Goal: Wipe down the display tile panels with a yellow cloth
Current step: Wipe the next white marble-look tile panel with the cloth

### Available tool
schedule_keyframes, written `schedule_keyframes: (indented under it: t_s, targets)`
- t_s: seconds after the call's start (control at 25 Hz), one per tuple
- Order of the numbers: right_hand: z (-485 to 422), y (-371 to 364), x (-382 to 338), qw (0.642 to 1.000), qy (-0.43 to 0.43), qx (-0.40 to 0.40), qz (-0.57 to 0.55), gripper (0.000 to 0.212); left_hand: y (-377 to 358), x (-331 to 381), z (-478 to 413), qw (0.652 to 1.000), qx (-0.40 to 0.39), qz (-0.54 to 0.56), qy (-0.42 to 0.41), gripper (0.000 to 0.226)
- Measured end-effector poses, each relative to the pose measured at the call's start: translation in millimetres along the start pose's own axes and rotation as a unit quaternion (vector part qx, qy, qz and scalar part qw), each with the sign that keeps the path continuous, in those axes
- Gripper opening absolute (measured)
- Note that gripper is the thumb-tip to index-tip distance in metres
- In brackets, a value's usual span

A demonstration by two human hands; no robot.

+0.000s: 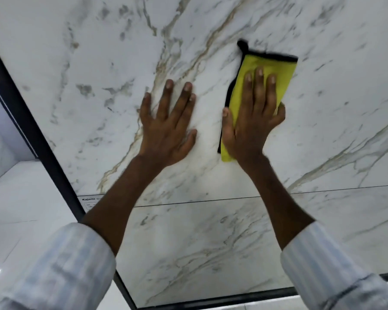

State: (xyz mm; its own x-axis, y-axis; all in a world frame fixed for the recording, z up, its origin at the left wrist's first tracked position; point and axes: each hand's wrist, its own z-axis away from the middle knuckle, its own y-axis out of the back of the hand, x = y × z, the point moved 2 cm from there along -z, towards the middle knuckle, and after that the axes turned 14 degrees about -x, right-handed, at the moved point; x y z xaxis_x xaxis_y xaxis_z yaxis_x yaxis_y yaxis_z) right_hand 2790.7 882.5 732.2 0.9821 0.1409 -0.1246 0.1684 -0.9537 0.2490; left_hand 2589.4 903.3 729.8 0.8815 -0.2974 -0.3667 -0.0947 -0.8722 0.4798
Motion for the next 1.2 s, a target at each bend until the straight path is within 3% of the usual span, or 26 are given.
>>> schedule_keyframes:
  t_s: [0.16,0.24,0.32,0.44,0.56,0.68,0.84,1.04,1.12,1.16,1.2]
  targets:
    - [140,-32,-6,0.988,0.096,-0.108,0.051,0.065,-6,3,1,1.000,0.002,-0.005,0.003,0.073]
    - [166,-34,-10,0.986,0.090,-0.130,0.044,0.065,-2,2,0,1.000,0.003,0.000,0.003,0.072]
    - [132,-29,-17,0.989,0.084,-0.115,0.032,0.064,0,4,0,1.000,0.004,0.008,-0.003,0.071]
    - [14,-4,-26,0.994,0.077,-0.052,0.051,0.066,8,1,1,0.998,0.014,0.065,-0.004,0.066]
    - [-75,20,-40,0.997,0.049,-0.007,0.052,0.068,47,-23,-24,0.989,0.071,0.131,0.017,0.063]
    - [-52,12,-46,0.998,0.044,-0.010,0.048,0.067,85,-63,-75,0.990,0.111,0.084,0.034,0.066]
    - [13,-2,-39,0.992,0.085,-0.068,0.065,0.065,74,-83,-104,0.998,0.065,-0.010,0.001,0.069]
    - [-111,23,-54,0.996,0.055,-0.003,0.070,0.066,63,-78,-104,0.995,0.088,-0.048,0.016,0.071]
    - [-172,55,-64,0.993,0.112,0.026,0.011,0.042,62,-77,-103,0.995,0.090,-0.048,0.015,0.072]
    - [-187,64,-70,0.987,0.160,-0.024,-0.002,0.030,61,-77,-103,0.995,0.089,-0.047,0.014,0.072]
    - [-195,68,-72,0.977,0.189,-0.092,-0.020,0.033,61,-78,-104,0.995,0.087,-0.045,0.012,0.072]
